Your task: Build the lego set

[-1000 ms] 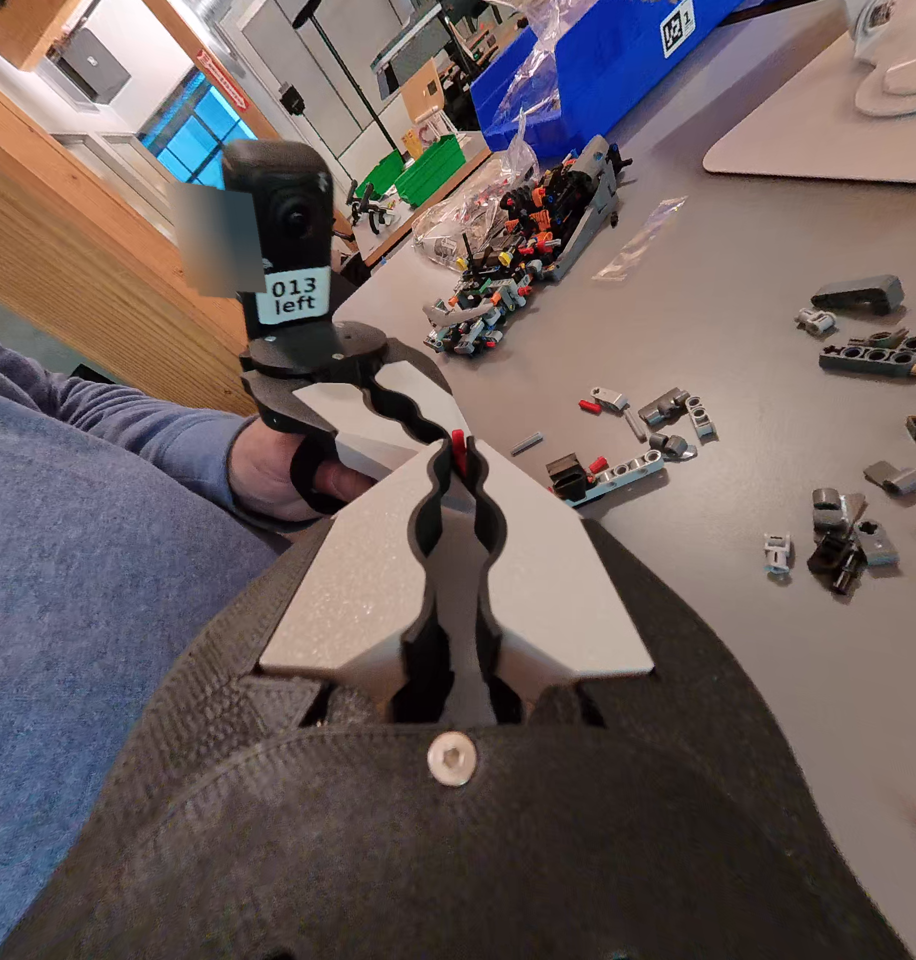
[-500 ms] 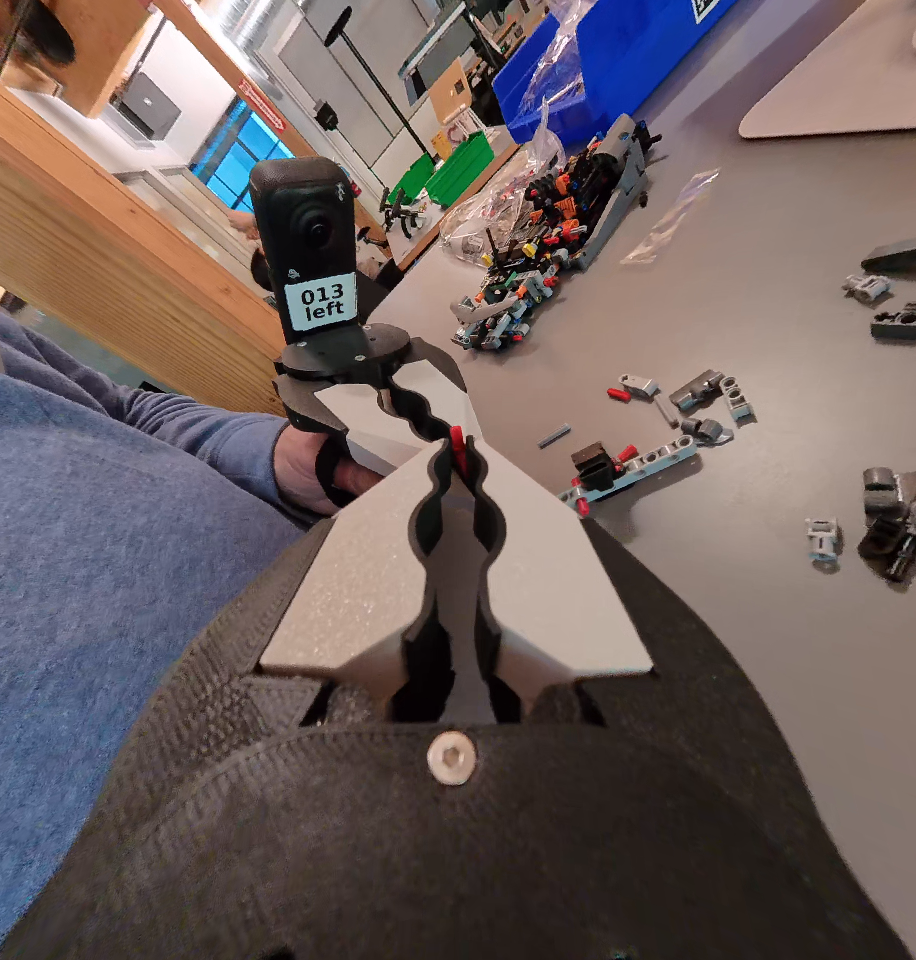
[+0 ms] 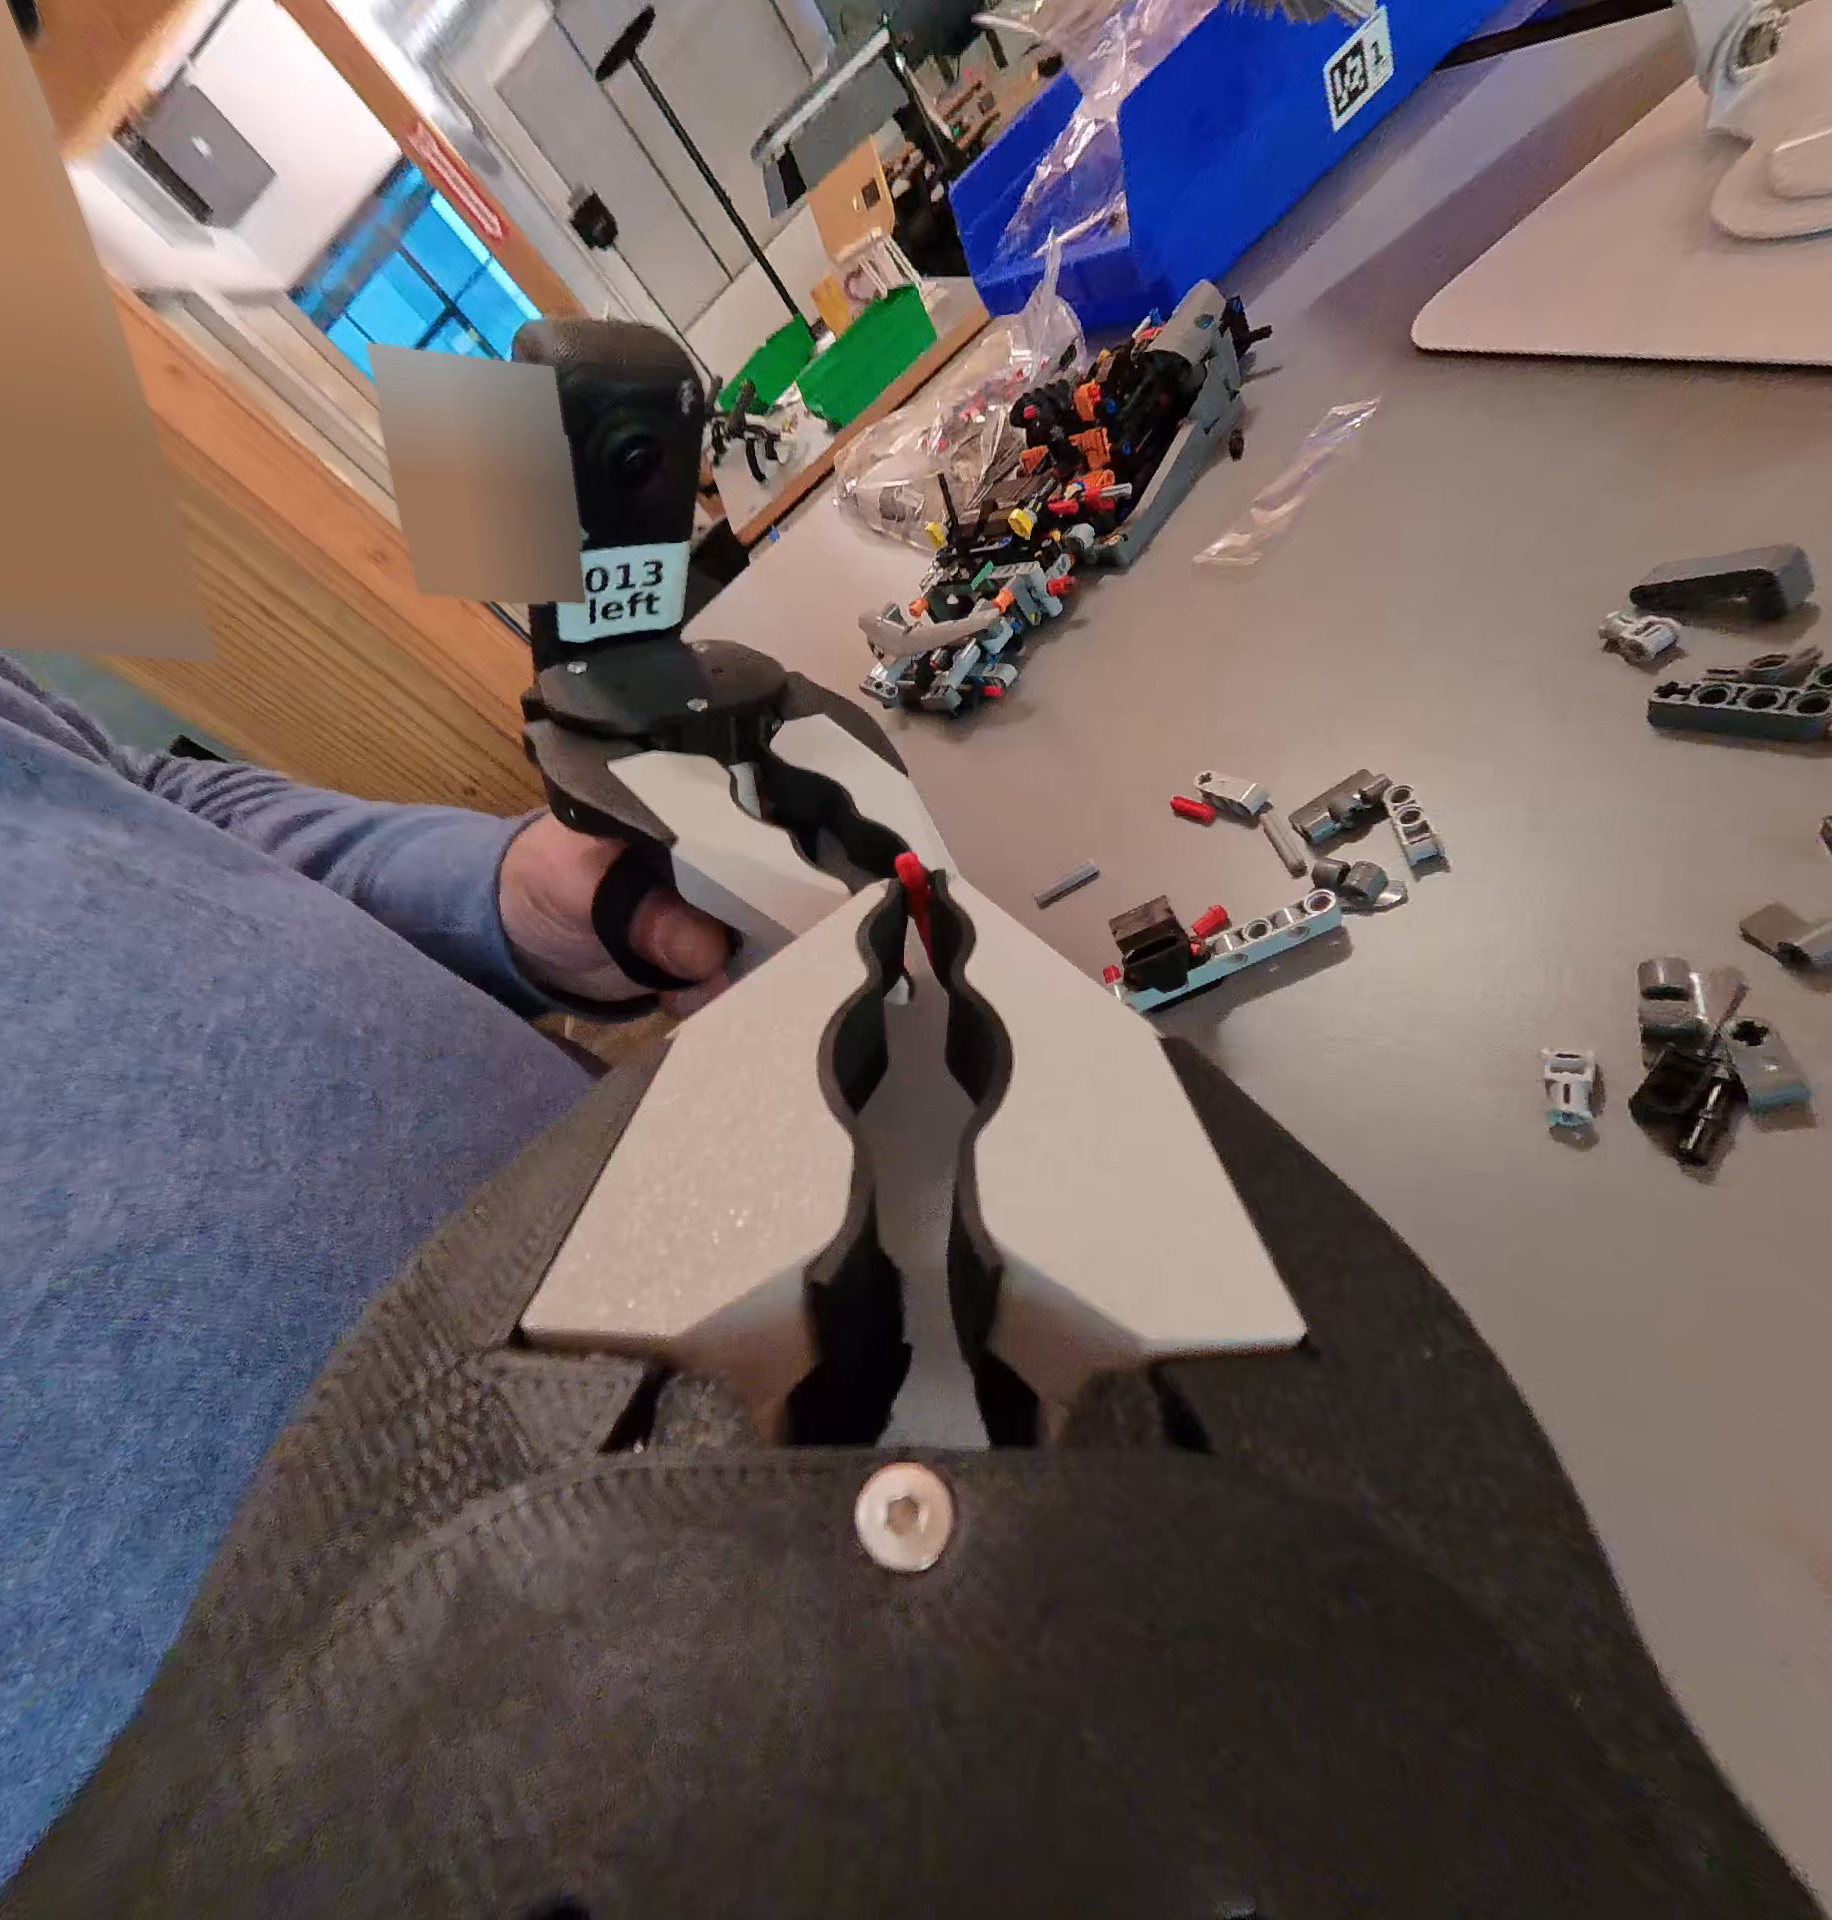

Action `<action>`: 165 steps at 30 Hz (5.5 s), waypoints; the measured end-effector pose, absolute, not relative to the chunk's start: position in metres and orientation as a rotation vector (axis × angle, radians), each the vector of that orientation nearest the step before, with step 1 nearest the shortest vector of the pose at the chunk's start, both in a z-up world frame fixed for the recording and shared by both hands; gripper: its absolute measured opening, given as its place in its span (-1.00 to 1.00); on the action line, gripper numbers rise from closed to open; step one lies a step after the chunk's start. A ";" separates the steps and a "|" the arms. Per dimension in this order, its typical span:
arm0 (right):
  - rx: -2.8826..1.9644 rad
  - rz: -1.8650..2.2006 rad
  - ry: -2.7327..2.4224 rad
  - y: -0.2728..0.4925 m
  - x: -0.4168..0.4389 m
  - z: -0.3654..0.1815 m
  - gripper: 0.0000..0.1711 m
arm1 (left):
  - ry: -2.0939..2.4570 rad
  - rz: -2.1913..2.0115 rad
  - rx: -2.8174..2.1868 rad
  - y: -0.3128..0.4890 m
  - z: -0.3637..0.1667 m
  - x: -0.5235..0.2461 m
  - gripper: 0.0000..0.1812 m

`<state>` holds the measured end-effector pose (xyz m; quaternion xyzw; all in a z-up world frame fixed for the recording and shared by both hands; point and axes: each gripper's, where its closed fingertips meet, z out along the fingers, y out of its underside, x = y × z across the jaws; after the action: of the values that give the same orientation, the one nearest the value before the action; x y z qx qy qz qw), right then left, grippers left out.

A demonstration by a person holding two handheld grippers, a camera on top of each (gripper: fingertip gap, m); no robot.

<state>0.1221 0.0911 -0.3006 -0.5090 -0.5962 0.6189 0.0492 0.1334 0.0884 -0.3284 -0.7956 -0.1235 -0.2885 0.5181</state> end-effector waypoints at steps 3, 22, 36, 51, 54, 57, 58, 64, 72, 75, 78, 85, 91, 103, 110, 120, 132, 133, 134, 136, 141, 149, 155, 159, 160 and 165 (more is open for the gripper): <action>-1.587 1.955 -1.764 0.099 0.119 -0.297 -0.99 | -0.262 -0.390 -2.061 0.083 -0.348 0.113 -0.77; -1.677 1.912 -1.728 0.125 0.121 -0.316 -0.99 | 0.133 0.048 -2.360 0.107 -0.392 0.104 -0.78; -1.826 2.076 -1.606 0.139 0.130 -0.323 -0.99 | 0.644 -0.076 -2.274 0.105 -0.382 0.125 -0.57; -1.885 2.384 -1.403 0.136 0.125 -0.306 -0.99 | 0.509 0.179 -2.108 0.129 -0.329 0.128 -0.56; -1.884 2.453 -1.347 0.136 0.123 -0.300 -0.99 | 0.487 0.221 -2.079 0.137 -0.318 0.130 -0.72; -1.879 2.455 -1.337 0.137 0.122 -0.298 -0.99 | 0.423 0.193 -2.086 0.140 -0.317 0.128 -0.81; -1.876 2.450 -1.335 0.137 0.122 -0.297 -1.00 | 0.407 0.150 -2.090 0.141 -0.317 0.130 -0.86; -1.791 2.407 -1.332 0.139 0.121 -0.289 -0.99 | 0.193 -0.122 -2.075 0.147 -0.311 0.137 -0.90; -1.732 2.420 -1.306 0.137 0.120 -0.281 -0.99 | 0.011 -0.329 -2.004 0.151 -0.303 0.136 -0.96; -1.701 2.357 -1.370 0.135 0.121 -0.280 -0.98 | 0.011 -0.330 -2.013 0.149 -0.303 0.135 -0.98; -1.663 2.190 -1.508 0.134 0.122 -0.282 -0.97 | 0.047 -0.292 -2.046 0.147 -0.304 0.135 -0.98; -1.570 1.836 -1.772 0.126 0.123 -0.289 -0.98 | 0.137 -0.266 -2.121 0.141 -0.312 0.139 -0.98; -1.692 1.869 -1.735 0.132 0.123 -0.299 -0.99 | 0.185 -0.132 -2.245 0.125 -0.334 0.126 -0.64; -1.945 1.798 -1.902 0.136 0.118 -0.353 -0.99 | 0.381 0.020 -2.407 0.114 -0.393 0.124 -0.73; -2.030 1.695 -2.015 0.131 0.121 -0.373 -0.99 | 0.679 0.083 -2.339 0.115 -0.394 0.134 -0.74; -2.128 1.754 -1.914 0.128 0.127 -0.379 -0.99 | 0.970 0.301 -2.172 0.116 -0.392 0.139 -0.74; -2.207 1.766 -1.899 0.126 0.132 -0.385 -0.99 | 1.035 0.356 -2.089 0.116 -0.392 0.142 -0.74; -2.211 1.776 -1.891 0.126 0.132 -0.385 -0.99 | 1.034 0.360 -2.080 0.116 -0.392 0.142 -0.74; -2.220 1.791 -1.887 0.126 0.133 -0.385 -0.99 | 1.029 0.360 -2.074 0.116 -0.392 0.142 -0.74; -2.229 1.805 -1.899 0.126 0.134 -0.385 -0.99 | 1.034 0.364 -2.060 0.116 -0.392 0.143 -0.74; -2.242 1.833 -1.937 0.126 0.135 -0.385 -0.99 | 1.054 0.368 -2.031 0.117 -0.392 0.143 -0.74; -2.232 1.850 -2.009 0.127 0.137 -0.386 -0.99 | 1.080 0.393 -1.974 0.117 -0.393 0.144 -0.74; -2.229 1.851 -2.056 0.125 0.138 -0.388 -0.99 | 1.076 0.398 -1.940 0.116 -0.393 0.146 -0.74; -2.216 1.845 -2.077 0.124 0.137 -0.389 -0.99 | 1.060 0.396 -1.922 0.117 -0.393 0.146 -0.74; -2.211 1.848 -2.071 0.125 0.138 -0.388 -0.99 | 1.050 0.397 -1.919 0.117 -0.393 0.146 -0.74; -2.165 1.829 -2.057 0.125 0.139 -0.388 -0.99 | 1.005 0.383 -1.914 0.117 -0.393 0.147 -0.74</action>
<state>0.1392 0.1251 -0.3882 -0.6081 -0.5779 0.5139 -0.1792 0.1473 0.1168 -0.3925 -0.7761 0.4074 0.1552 0.4556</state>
